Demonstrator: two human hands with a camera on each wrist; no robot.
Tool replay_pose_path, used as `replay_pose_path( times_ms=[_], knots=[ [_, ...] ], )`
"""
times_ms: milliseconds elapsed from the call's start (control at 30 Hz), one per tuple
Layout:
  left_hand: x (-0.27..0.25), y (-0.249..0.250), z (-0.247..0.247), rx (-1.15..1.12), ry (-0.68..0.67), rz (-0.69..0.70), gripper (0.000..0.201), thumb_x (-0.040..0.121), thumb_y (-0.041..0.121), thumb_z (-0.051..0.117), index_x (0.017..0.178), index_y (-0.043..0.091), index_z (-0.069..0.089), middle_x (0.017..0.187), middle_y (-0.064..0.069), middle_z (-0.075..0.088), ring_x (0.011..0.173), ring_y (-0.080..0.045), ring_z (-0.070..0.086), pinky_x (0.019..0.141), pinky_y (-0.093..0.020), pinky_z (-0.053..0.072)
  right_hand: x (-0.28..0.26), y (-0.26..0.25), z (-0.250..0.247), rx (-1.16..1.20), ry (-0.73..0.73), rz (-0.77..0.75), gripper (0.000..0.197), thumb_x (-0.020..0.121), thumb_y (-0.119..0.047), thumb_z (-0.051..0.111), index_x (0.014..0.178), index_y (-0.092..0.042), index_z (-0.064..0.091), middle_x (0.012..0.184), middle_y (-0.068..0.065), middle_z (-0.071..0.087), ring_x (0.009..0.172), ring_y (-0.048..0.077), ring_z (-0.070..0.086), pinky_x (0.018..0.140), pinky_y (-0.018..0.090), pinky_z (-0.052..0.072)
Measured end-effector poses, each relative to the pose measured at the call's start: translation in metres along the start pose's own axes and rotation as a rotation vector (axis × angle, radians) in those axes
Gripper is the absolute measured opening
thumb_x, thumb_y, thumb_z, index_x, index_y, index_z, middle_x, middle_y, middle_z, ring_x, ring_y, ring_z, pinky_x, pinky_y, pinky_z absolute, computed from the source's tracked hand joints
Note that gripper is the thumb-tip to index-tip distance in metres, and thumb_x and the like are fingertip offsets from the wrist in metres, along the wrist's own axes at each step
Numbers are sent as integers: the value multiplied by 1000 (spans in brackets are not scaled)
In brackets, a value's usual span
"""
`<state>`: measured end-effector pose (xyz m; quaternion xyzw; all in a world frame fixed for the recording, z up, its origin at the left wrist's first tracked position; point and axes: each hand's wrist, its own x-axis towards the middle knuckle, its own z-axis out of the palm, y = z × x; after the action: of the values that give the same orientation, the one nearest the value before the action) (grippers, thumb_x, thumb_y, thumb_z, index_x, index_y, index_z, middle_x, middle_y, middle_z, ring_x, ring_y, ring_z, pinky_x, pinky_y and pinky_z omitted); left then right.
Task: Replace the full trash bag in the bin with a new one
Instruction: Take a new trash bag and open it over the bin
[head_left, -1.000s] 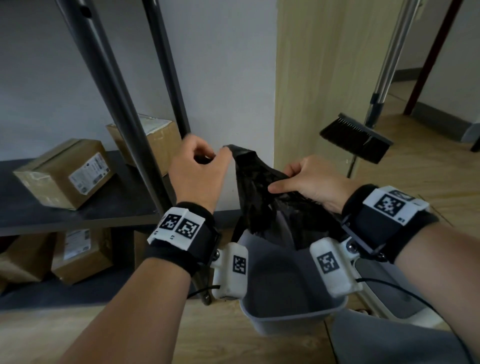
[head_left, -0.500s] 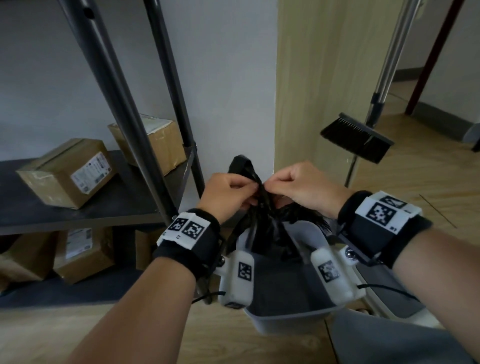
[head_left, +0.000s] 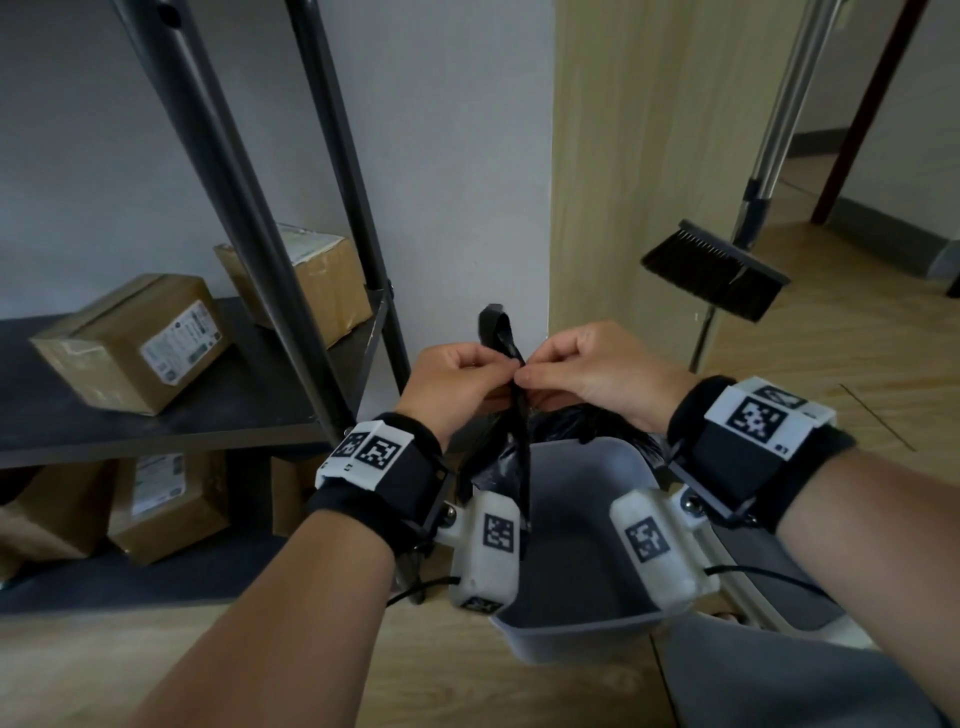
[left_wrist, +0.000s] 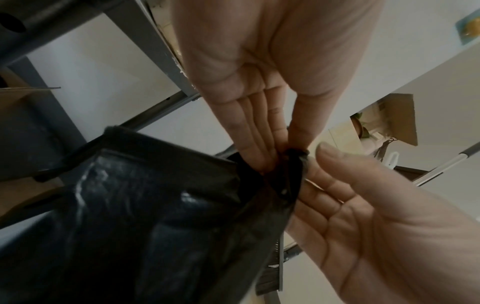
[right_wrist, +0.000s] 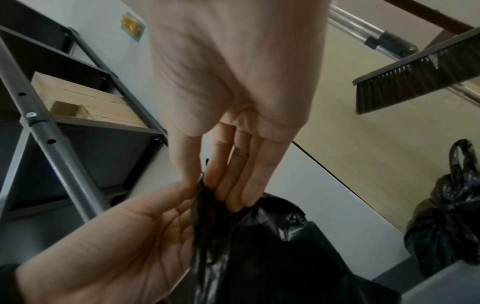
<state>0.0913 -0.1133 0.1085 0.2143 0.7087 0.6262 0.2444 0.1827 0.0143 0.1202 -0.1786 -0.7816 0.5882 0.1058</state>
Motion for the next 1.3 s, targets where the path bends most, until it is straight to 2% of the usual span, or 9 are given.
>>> replay_pose_path(
  times_ms=[167,433,533,700,800,900,1000,1100,1300],
  knots=[
    [-2,0,3,-78,-54,-31,18,88,13,64,95,-3,69,85,-13,71,74,-19,69,69,-23,59,1,3,2,-14,45,14,5,81,-5,69,84,-2,73,69,6,71,58,10,67,61,18,57],
    [-1,-4,6,-44,-61,-14,14,90,7,60,95,-4,67,80,-10,70,66,-12,68,63,-17,57,3,4,3,-143,32,-14,10,89,-9,61,92,-3,68,78,8,68,70,17,65,72,24,57],
    [-1,-4,8,-69,-98,-42,13,92,7,55,86,3,66,79,-9,68,68,-13,67,68,-19,58,4,5,4,-78,42,15,11,88,-7,56,81,-6,65,73,6,66,70,17,64,69,27,55],
    [-2,-3,5,-250,-127,-99,18,96,4,47,85,0,60,78,-12,64,56,-8,68,58,-18,57,5,7,2,169,39,78,16,89,-3,54,75,-6,60,71,8,62,66,18,62,72,29,56],
    [-1,-3,4,-270,-136,-100,18,96,5,47,85,0,60,80,-13,65,60,-11,69,58,-18,56,4,7,0,165,34,91,11,88,-13,63,81,-5,65,74,8,65,66,16,65,69,26,58],
    [-3,-4,8,-178,-146,-87,16,95,5,50,84,3,61,78,-11,66,61,-12,67,60,-19,57,3,8,1,6,0,77,23,79,-28,75,87,-7,72,75,5,72,69,12,68,68,24,57],
    [-4,-4,11,-185,-147,-81,18,95,5,49,82,3,61,75,-10,64,54,-7,65,57,-16,55,5,9,1,-14,25,67,15,83,-19,71,90,-6,72,76,6,70,66,11,66,70,25,58],
    [-3,-5,10,-234,-159,-91,19,96,6,47,85,1,61,78,-10,65,57,-8,68,59,-16,56,6,8,-1,52,5,90,5,86,-13,67,84,-9,69,75,6,67,66,14,64,70,27,57],
    [3,-9,4,-315,-131,-131,18,97,8,47,91,0,62,86,-11,69,70,-13,71,67,-21,59,5,11,-6,210,-15,145,10,88,-10,64,78,-12,66,73,4,66,69,16,64,63,25,54]
  ],
)
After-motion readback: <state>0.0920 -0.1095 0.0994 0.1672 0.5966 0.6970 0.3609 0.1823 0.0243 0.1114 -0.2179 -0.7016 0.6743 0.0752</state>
